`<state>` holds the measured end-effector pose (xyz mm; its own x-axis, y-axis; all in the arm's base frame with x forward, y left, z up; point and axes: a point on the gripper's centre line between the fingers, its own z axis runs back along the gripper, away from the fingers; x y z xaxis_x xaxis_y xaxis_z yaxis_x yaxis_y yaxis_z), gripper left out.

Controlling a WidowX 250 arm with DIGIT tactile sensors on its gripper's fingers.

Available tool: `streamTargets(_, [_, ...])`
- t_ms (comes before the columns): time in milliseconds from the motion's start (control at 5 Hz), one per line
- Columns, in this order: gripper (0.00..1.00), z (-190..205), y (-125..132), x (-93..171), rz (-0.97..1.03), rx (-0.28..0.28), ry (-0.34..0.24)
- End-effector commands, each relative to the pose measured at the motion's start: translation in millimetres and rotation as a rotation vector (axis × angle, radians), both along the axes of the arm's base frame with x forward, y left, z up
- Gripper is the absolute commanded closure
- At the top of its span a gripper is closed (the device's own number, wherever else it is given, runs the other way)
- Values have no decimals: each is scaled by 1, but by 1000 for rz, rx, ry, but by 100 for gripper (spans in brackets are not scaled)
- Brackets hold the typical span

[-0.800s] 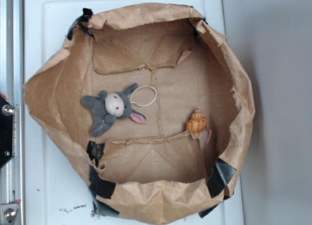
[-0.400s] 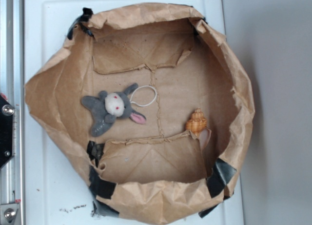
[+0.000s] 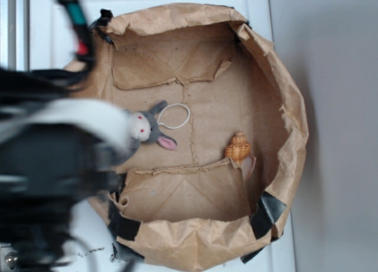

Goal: Grab the gray animal.

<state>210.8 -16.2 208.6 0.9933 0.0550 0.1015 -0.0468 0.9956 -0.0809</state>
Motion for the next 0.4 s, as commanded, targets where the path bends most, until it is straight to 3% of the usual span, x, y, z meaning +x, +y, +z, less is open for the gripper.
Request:
streamTargets(0, [0, -19, 42, 57, -88, 3, -163])
streamTargets(200, [0, -45, 56, 55, -112, 15, -179])
